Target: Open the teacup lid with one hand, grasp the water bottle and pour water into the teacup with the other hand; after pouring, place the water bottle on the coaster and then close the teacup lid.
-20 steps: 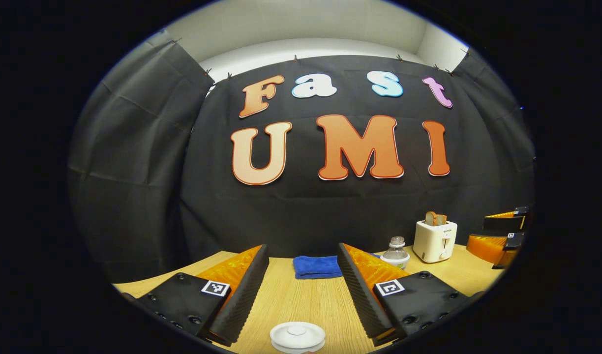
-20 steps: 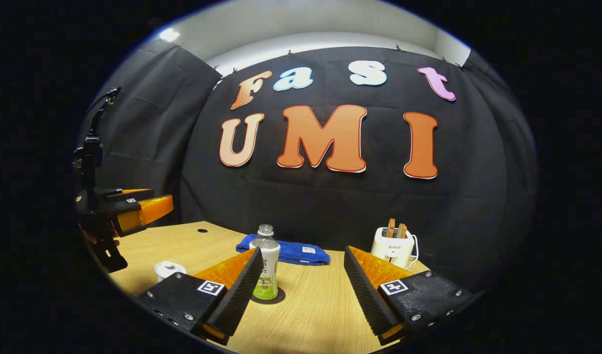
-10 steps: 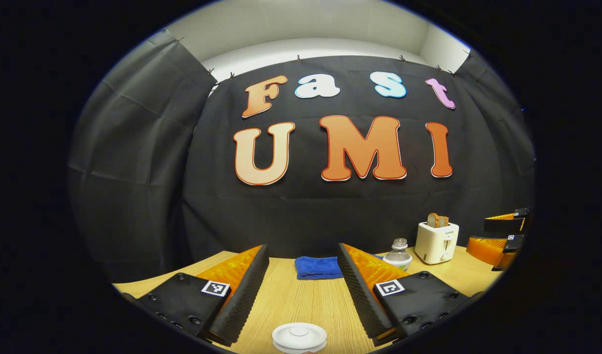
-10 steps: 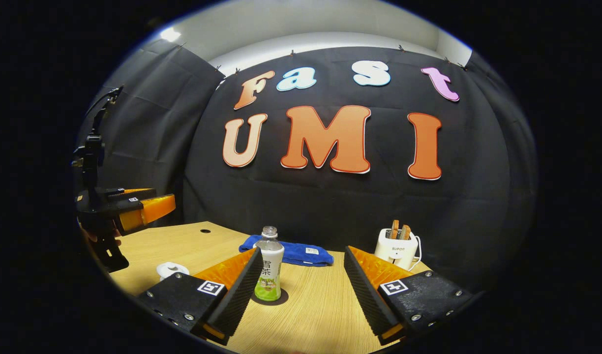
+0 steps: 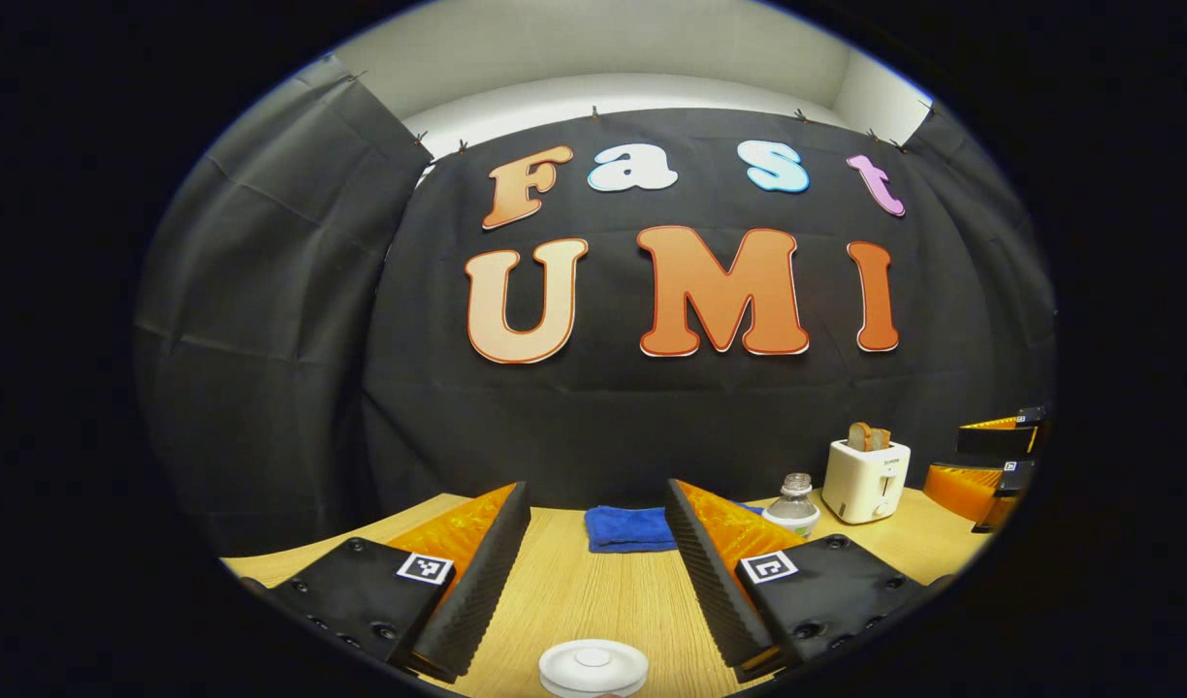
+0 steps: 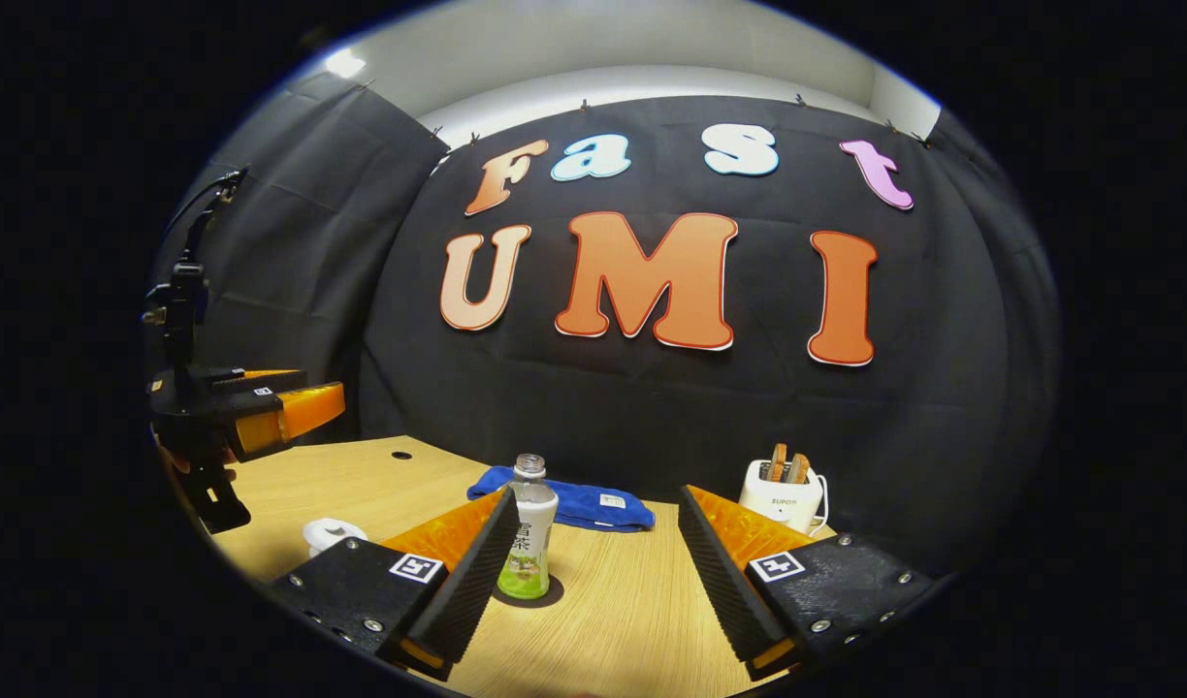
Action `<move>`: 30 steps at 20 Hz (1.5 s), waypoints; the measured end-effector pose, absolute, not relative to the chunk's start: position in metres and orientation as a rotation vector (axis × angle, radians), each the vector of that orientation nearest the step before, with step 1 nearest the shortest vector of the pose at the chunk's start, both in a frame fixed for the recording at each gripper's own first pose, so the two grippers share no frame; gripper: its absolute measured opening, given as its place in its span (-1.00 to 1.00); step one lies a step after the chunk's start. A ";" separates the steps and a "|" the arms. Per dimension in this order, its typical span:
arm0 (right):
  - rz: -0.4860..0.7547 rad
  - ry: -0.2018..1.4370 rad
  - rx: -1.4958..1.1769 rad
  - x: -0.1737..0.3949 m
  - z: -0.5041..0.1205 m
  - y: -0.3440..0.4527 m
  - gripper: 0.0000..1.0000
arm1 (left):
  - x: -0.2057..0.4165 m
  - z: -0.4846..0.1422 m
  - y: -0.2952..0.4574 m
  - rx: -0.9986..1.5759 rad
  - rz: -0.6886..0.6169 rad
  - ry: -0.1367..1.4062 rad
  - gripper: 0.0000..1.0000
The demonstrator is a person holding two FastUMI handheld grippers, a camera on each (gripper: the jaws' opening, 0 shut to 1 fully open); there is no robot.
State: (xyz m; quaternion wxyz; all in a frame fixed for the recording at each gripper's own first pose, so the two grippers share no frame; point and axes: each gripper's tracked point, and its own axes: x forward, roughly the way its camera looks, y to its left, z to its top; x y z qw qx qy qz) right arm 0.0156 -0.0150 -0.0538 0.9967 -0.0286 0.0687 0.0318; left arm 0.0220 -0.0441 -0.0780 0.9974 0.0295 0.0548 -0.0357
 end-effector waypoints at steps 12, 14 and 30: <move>0.098 0.151 -0.052 0.017 -0.061 -0.005 0.98 | 0.020 -0.078 -0.038 0.071 -0.051 0.103 0.84; 0.100 0.153 -0.053 0.016 -0.062 -0.004 0.98 | 0.020 -0.079 -0.036 0.071 -0.048 0.105 0.84; 0.080 0.157 -0.028 0.013 -0.065 -0.012 0.98 | 0.015 -0.079 -0.034 0.067 -0.037 0.103 0.84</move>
